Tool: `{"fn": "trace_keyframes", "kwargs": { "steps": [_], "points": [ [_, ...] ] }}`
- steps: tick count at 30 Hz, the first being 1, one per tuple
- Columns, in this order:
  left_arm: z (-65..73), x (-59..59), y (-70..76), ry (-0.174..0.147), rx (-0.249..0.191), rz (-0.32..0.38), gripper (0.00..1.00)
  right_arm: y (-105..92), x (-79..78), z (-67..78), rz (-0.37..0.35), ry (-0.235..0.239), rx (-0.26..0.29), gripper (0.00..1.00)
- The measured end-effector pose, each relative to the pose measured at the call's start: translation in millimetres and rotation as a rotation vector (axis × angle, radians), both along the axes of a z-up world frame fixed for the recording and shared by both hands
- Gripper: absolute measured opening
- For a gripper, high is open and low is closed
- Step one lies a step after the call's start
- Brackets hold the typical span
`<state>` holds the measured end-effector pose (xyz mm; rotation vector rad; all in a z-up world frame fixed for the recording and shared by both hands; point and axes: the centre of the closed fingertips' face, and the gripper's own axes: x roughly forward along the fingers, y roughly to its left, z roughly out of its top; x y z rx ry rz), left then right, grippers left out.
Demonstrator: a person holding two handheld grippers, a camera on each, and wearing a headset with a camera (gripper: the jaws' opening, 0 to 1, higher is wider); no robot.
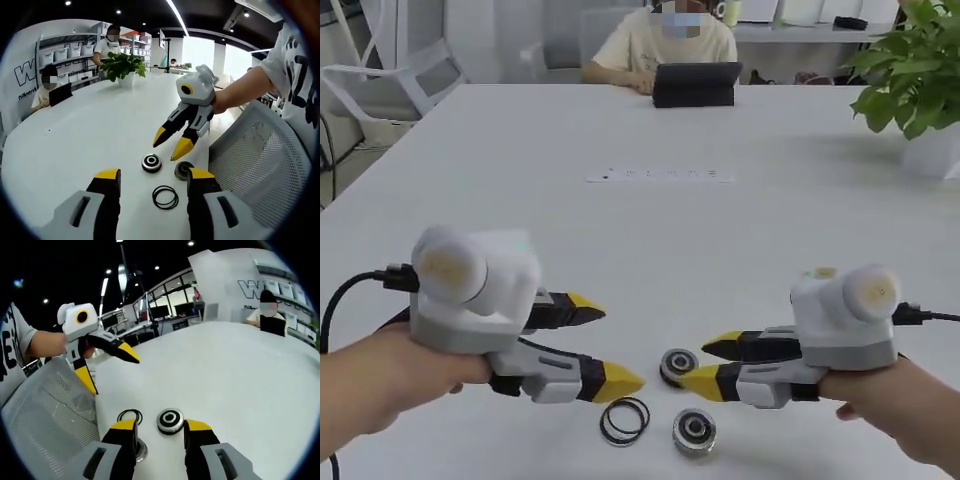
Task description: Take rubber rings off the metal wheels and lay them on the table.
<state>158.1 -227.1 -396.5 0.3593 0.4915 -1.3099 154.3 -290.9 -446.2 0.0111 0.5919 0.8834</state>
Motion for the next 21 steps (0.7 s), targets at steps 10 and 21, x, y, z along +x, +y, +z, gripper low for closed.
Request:
{"fn": "trace_keyframes", "kwargs": {
  "steps": [10,21],
  "points": [
    [-9.4,6.6,-11.8,0.023,0.003,0.004,0.48,-8.2,0.5,-12.3,-0.017,-0.003,-0.025,0.33],
    [-25.0,8.7,-21.0,0.038,0.031,-0.007,0.45,-14.4,3.0,-22.2,-0.027,-0.016,-0.045,0.29]
  ]
}}
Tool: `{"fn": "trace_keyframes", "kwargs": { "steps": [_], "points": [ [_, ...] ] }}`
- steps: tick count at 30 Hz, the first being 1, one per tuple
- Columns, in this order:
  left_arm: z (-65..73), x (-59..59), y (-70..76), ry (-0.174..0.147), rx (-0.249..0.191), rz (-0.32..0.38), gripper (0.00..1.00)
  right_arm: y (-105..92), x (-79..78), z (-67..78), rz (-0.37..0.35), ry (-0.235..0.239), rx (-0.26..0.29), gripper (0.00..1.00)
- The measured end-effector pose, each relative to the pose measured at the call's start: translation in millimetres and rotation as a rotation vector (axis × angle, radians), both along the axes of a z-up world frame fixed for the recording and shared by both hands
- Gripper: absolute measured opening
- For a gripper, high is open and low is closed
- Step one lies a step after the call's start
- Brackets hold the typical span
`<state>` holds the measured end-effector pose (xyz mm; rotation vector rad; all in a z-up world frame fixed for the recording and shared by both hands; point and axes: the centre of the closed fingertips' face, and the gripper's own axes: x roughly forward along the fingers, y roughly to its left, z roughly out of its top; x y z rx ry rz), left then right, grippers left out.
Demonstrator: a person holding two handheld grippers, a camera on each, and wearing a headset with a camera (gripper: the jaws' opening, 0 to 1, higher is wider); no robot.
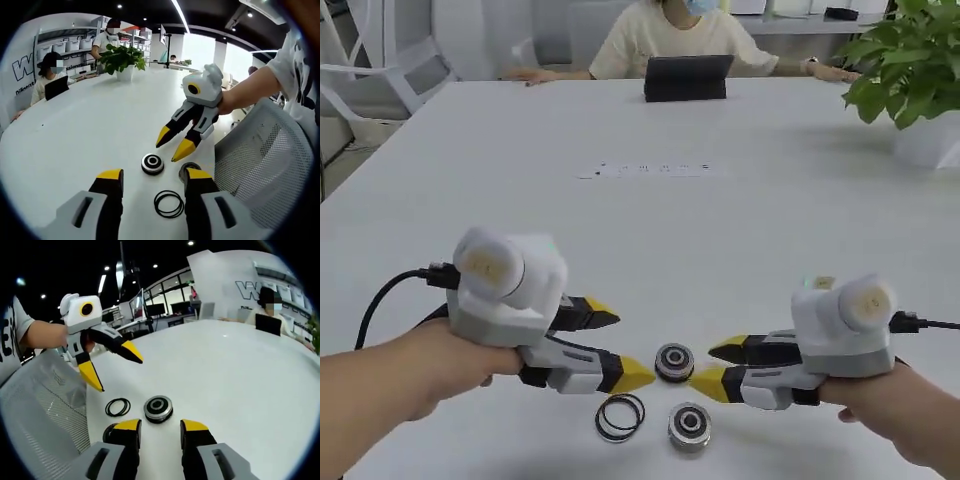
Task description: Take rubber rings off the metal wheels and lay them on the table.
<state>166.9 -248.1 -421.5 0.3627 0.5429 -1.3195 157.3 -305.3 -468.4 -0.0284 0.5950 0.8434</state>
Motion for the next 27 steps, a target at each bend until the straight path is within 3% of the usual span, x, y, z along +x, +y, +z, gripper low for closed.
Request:
{"fn": "trace_keyframes", "kwargs": {
  "steps": [17,27],
  "points": [
    [-22.1,-0.5,-23.8,0.029,0.012,-0.007,0.35,9.8,3.8,-6.4,0.026,-0.019,-0.001,0.22],
    [-32.5,1.5,-30.6,0.037,0.030,-0.010,0.30,11.7,5.7,-9.7,0.032,-0.018,-0.004,0.20]
  ]
}}
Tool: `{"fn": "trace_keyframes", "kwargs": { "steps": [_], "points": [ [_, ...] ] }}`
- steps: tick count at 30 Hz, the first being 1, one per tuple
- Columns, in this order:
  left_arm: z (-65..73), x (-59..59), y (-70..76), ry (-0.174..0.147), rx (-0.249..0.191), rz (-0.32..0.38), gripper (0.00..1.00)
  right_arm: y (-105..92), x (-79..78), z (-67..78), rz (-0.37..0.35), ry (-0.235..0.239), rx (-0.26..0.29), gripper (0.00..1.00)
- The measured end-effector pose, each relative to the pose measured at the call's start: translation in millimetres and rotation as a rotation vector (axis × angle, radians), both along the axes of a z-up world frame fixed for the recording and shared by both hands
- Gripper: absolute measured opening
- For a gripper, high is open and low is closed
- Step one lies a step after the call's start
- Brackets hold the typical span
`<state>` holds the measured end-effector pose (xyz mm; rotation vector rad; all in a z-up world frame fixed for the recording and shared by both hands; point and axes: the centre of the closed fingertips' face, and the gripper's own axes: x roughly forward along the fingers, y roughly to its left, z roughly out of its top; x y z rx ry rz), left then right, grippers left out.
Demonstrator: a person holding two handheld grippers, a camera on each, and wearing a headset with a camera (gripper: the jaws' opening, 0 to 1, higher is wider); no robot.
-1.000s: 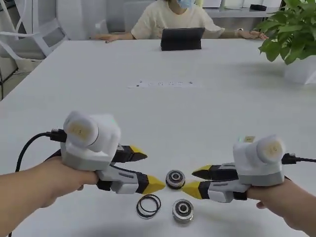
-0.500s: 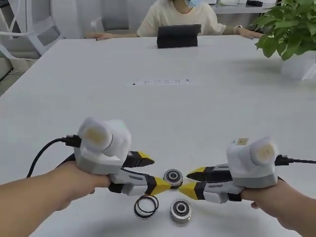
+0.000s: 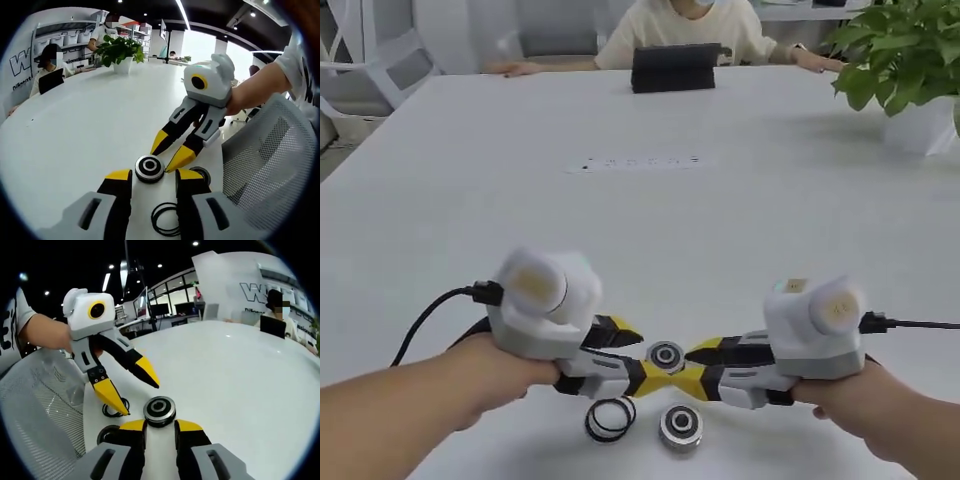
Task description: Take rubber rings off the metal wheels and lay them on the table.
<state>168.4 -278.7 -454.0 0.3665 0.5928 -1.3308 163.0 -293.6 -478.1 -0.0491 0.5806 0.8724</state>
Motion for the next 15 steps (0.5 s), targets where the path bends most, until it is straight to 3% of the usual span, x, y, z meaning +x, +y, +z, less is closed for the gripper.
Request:
{"fn": "trace_keyframes", "kwargs": {
  "steps": [15],
  "points": [
    [-10.3,4.3,-2.8,-0.010,0.032,-0.012,0.23,-0.5,0.6,-0.6,0.008,-0.004,-0.006,0.18]
  ]
}}
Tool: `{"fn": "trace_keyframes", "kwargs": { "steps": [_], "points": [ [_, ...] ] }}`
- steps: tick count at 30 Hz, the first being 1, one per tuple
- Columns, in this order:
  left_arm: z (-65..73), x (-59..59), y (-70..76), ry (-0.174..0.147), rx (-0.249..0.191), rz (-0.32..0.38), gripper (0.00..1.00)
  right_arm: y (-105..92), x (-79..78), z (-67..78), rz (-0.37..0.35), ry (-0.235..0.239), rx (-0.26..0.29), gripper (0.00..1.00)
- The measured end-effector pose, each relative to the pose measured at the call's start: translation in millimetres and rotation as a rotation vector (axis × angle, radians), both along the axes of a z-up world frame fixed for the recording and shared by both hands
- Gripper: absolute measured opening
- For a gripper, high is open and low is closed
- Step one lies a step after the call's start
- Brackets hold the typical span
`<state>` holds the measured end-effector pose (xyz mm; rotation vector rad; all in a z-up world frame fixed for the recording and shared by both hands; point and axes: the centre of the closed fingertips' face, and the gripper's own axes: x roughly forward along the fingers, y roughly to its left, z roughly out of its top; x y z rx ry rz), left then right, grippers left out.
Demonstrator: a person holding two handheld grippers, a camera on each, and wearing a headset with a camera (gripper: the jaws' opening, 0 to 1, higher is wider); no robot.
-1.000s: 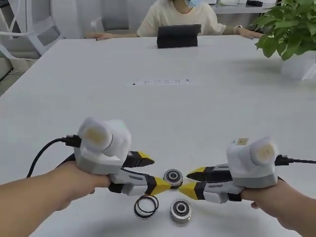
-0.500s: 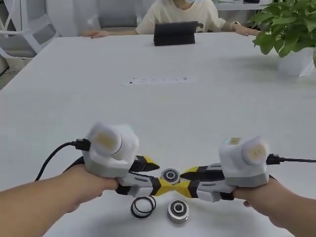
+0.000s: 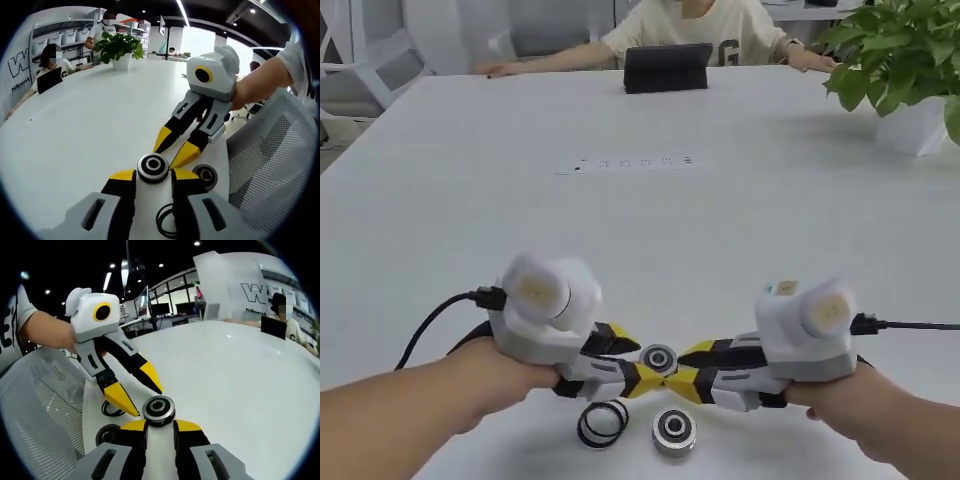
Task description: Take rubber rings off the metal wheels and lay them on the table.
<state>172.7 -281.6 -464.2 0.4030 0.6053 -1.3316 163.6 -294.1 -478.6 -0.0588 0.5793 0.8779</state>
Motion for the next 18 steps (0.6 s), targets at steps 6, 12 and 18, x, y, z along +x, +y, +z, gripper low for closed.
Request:
{"fn": "trace_keyframes", "kwargs": {
  "steps": [6,12,18],
  "points": [
    [-4.2,-2.2,-0.2,-0.019,0.022,-0.020,0.22,-0.2,-0.1,-0.2,0.003,-0.001,-0.003,0.18],
    [-9.1,-3.0,2.8,-0.042,0.054,-0.036,0.18,0.2,-0.3,-0.3,0.007,-0.005,-0.009,0.18],
    [-9.4,-1.6,3.0,-0.045,0.056,-0.034,0.17,0.9,-1.1,-0.4,0.010,-0.008,-0.015,0.18]
  ]
}}
